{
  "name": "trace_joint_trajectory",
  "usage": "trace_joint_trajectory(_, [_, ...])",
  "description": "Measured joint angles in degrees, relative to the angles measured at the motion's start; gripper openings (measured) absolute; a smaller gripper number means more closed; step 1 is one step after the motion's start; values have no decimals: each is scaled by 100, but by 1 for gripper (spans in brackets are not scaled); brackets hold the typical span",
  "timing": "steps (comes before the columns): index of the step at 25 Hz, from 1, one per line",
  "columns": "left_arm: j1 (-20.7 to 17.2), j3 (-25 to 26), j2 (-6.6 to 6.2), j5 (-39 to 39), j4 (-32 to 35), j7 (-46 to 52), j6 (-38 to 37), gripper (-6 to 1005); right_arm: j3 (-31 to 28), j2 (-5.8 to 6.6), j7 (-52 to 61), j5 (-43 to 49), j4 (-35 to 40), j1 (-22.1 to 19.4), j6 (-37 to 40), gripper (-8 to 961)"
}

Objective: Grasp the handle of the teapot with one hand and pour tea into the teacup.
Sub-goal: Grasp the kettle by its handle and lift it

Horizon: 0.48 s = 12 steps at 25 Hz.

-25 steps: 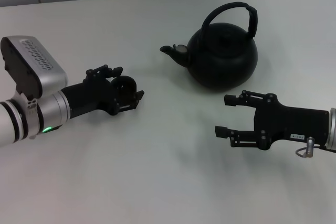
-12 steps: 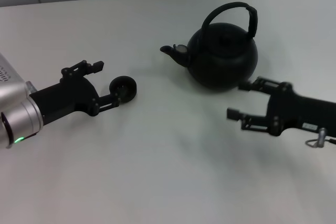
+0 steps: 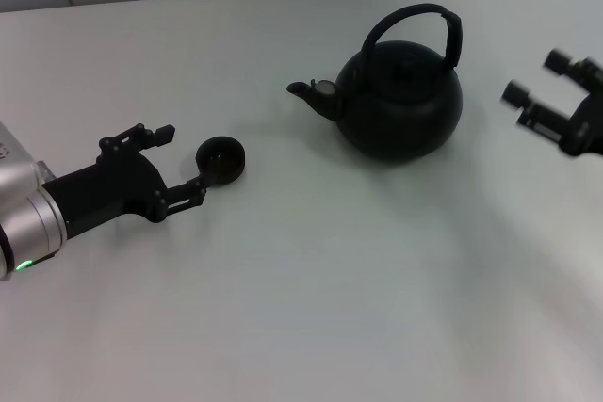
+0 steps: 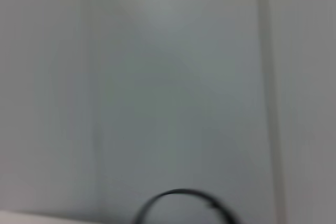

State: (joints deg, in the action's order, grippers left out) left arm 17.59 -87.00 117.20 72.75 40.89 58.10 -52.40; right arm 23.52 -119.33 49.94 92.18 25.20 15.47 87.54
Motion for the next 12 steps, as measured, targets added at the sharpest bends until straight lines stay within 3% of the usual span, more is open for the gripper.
trace_joint_trajectory(12, [-36, -1, -5, 36, -79, 0, 2, 808, -34, -7, -147, -276, -293, 659, -1149, 826])
